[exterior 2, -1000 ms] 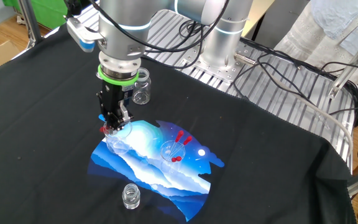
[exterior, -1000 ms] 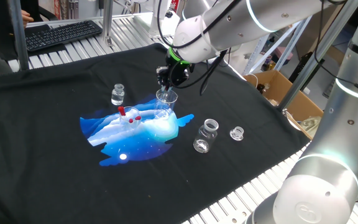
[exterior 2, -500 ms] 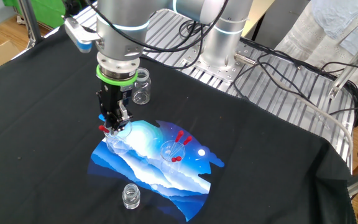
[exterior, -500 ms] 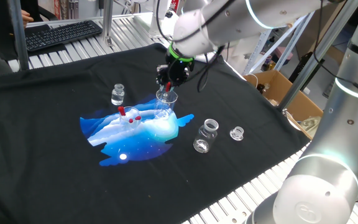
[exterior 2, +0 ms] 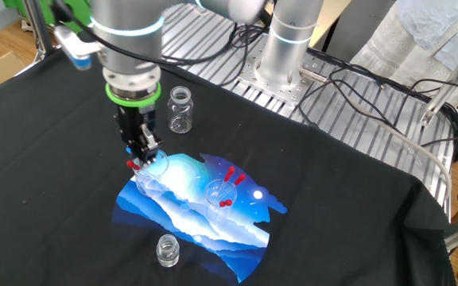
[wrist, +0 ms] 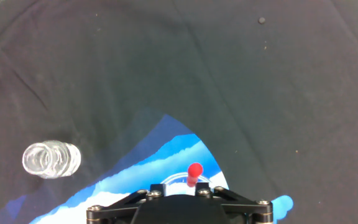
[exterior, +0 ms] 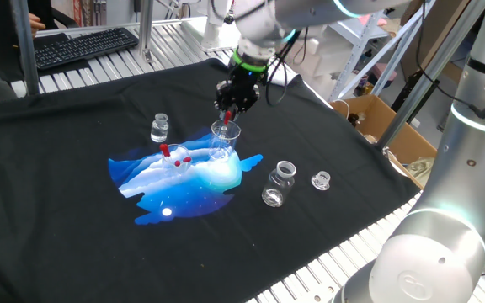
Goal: Transfer liquid using a dropper
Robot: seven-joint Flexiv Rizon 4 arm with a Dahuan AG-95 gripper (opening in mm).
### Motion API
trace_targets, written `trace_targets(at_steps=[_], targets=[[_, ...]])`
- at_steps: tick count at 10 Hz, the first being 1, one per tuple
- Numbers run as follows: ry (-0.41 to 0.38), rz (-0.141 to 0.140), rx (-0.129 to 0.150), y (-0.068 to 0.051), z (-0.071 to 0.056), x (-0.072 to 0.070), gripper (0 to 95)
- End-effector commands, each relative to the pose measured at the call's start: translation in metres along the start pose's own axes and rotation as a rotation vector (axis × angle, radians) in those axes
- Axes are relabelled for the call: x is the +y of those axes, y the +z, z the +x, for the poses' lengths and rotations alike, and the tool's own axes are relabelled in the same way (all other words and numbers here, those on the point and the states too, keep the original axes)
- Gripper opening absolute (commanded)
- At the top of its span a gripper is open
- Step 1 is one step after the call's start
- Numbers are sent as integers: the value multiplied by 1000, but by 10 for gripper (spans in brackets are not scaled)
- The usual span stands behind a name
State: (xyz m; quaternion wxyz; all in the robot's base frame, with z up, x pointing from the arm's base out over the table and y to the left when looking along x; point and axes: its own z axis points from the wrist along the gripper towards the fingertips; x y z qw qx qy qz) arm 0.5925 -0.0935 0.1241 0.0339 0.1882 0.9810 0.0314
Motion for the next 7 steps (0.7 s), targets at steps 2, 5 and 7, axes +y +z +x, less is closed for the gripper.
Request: trace_targets(at_steps=[2,5,7], targets=[[0,-5,57,-2,-3,-3,190],[10,-14,123,-1,-7,-6,190],[11,-16,168,-1,-10,-7,190]])
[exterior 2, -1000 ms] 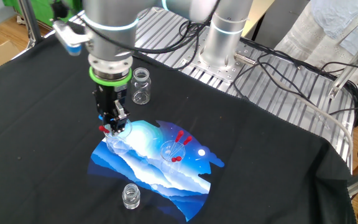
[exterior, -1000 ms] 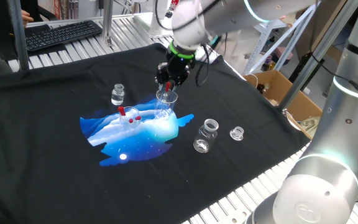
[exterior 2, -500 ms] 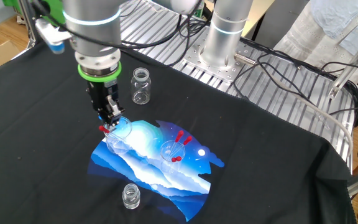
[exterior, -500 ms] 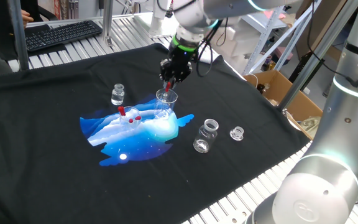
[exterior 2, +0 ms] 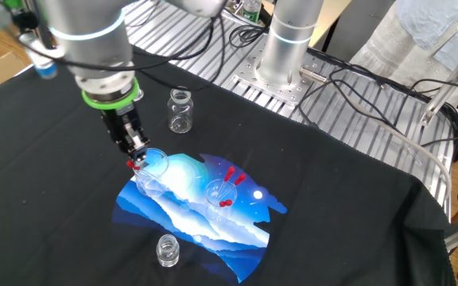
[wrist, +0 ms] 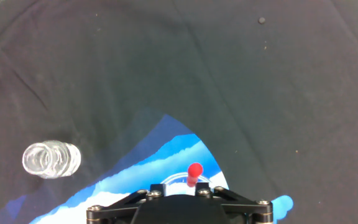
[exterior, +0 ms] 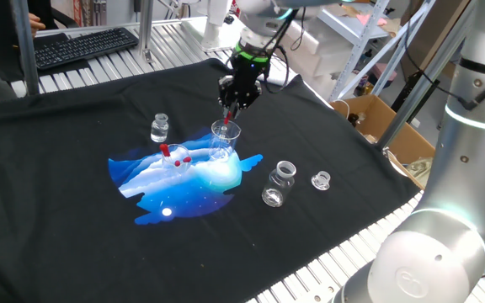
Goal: Transfer liquid using a dropper
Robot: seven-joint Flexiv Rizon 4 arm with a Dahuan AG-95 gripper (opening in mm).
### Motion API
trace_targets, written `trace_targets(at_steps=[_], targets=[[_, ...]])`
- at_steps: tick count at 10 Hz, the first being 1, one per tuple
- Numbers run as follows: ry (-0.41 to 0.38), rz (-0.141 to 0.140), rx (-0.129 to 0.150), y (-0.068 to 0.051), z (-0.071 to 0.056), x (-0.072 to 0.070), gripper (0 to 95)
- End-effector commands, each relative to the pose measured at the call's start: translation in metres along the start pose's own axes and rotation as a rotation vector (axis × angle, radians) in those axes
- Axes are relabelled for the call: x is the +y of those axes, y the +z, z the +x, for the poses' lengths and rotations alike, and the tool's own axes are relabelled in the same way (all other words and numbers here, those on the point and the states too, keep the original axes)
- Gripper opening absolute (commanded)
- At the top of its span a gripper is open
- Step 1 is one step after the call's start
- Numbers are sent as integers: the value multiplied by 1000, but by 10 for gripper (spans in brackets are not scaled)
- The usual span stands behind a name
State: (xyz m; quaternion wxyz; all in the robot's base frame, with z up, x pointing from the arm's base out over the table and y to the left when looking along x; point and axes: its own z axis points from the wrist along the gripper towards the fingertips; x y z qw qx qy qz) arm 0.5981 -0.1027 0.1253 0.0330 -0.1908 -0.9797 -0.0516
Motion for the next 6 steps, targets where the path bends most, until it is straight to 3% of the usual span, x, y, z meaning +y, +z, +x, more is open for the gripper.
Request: trace_targets(at_steps=[1,6], targets=[[2,-2,47,0,-3,0,190],[-1,-4,96,3,-5,-3,190]])
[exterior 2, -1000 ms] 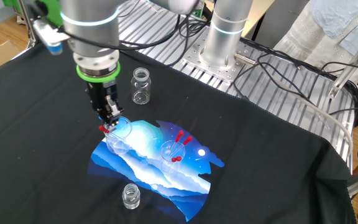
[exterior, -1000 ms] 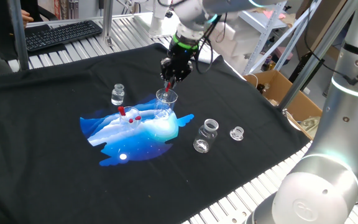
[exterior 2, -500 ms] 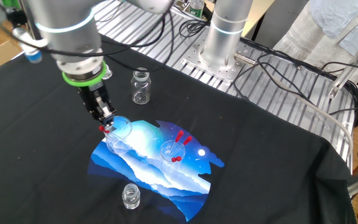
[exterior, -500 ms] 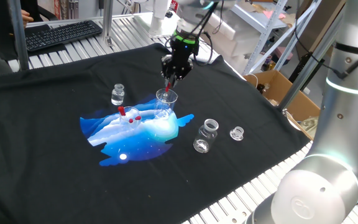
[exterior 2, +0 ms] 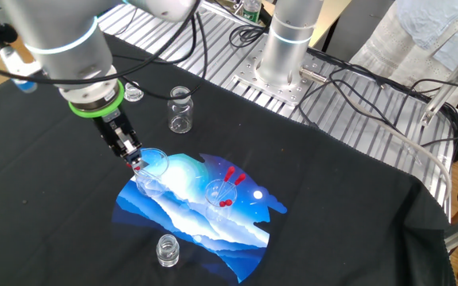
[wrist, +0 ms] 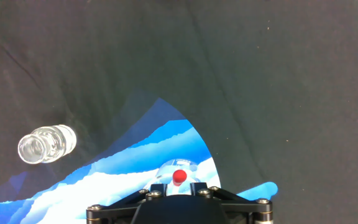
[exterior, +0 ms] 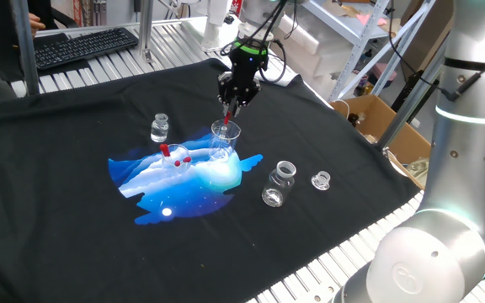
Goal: Transfer liquid using a dropper
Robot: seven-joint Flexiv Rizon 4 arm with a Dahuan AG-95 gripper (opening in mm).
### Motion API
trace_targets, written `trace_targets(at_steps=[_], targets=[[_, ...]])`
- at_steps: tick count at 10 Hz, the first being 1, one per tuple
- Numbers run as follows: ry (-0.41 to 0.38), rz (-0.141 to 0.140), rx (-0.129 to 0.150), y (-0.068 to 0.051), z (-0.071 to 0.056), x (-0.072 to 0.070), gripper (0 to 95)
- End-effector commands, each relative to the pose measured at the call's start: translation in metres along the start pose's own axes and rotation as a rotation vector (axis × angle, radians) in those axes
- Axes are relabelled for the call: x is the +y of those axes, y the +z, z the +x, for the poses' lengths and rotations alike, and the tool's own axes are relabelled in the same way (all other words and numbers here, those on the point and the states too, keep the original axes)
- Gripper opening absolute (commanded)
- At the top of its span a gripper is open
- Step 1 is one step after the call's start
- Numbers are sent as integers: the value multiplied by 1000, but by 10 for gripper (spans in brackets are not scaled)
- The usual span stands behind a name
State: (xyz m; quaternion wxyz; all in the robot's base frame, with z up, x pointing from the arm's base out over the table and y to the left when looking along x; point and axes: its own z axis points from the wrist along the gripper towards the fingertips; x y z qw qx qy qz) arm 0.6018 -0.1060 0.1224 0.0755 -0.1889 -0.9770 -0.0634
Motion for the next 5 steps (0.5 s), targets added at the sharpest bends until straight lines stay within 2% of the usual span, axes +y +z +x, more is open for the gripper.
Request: trace_targets(at_steps=[1,5], targets=[[-1,1,14,1,0,-2,190],[0,-2,52,1,-2,-2,190]])
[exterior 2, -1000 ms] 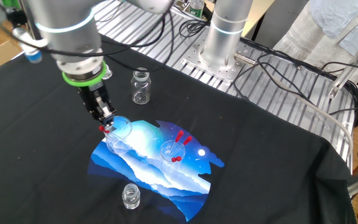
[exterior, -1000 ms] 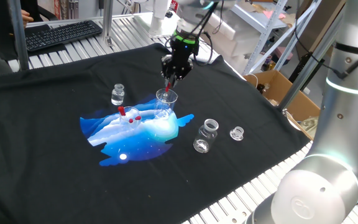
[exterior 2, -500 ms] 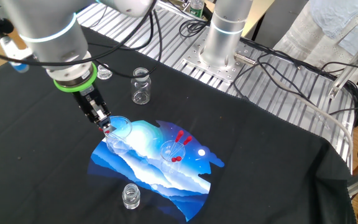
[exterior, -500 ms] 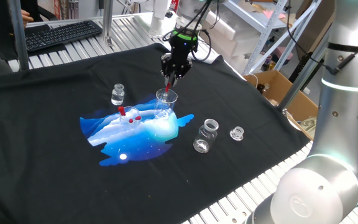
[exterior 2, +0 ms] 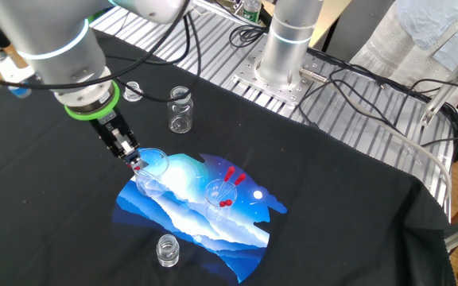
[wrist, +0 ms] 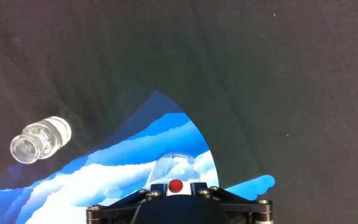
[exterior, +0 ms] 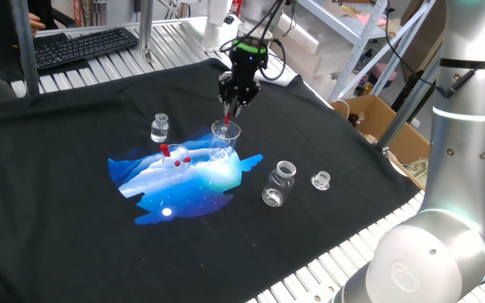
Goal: Transfer liquid using a dropper
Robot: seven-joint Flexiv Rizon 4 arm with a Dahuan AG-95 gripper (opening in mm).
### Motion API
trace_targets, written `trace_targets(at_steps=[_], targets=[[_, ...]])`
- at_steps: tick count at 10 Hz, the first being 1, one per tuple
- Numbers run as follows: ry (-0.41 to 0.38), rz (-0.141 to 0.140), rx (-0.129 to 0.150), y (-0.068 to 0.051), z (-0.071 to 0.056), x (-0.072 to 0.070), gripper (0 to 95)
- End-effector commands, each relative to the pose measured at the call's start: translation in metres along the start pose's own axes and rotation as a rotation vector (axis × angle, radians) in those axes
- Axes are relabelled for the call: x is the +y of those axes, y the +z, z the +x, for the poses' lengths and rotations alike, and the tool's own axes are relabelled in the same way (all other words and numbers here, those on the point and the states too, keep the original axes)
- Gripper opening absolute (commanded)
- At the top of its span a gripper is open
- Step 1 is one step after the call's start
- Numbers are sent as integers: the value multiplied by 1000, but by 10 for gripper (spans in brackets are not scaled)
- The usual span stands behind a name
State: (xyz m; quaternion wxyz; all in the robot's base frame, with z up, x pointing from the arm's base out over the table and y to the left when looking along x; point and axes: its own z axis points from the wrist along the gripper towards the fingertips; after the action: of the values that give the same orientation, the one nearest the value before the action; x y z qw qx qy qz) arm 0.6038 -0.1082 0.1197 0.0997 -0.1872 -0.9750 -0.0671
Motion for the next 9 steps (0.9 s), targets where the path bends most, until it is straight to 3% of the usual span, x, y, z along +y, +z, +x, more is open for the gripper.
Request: trace_targets(at_steps=[1,5,9], targets=[[1,-4,3,-1,1,0,190],[1,-19,23,2,0,-1,190],[1,-19,25,4,-1,-1,190]])
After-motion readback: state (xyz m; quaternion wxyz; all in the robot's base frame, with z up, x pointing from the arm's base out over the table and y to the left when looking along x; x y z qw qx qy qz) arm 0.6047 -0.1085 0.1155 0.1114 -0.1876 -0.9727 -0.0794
